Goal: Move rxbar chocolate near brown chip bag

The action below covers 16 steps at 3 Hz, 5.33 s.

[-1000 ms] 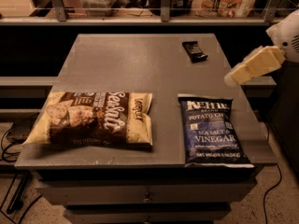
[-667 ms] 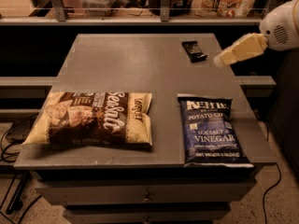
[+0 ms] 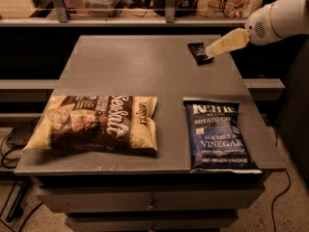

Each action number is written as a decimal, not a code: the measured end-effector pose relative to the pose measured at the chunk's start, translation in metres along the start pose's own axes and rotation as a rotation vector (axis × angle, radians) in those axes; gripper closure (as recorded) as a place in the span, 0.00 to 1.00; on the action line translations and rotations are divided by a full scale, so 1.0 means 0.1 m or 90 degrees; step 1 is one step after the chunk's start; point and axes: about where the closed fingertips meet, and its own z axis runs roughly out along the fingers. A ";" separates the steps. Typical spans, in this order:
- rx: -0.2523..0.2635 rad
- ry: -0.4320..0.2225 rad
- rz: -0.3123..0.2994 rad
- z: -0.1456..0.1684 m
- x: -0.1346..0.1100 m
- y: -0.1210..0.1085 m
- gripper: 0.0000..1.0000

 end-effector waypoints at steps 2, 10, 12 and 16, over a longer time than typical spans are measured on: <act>-0.045 0.030 0.011 0.66 -0.04 0.00 0.00; -0.025 0.014 0.099 1.67 0.18 -0.25 0.49; -0.093 0.027 0.036 1.55 -0.18 0.24 1.00; -0.366 0.105 -0.033 1.27 -0.20 1.72 1.00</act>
Offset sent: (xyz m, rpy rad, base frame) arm 0.0682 0.0437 -0.0578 0.0098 0.1199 0.0544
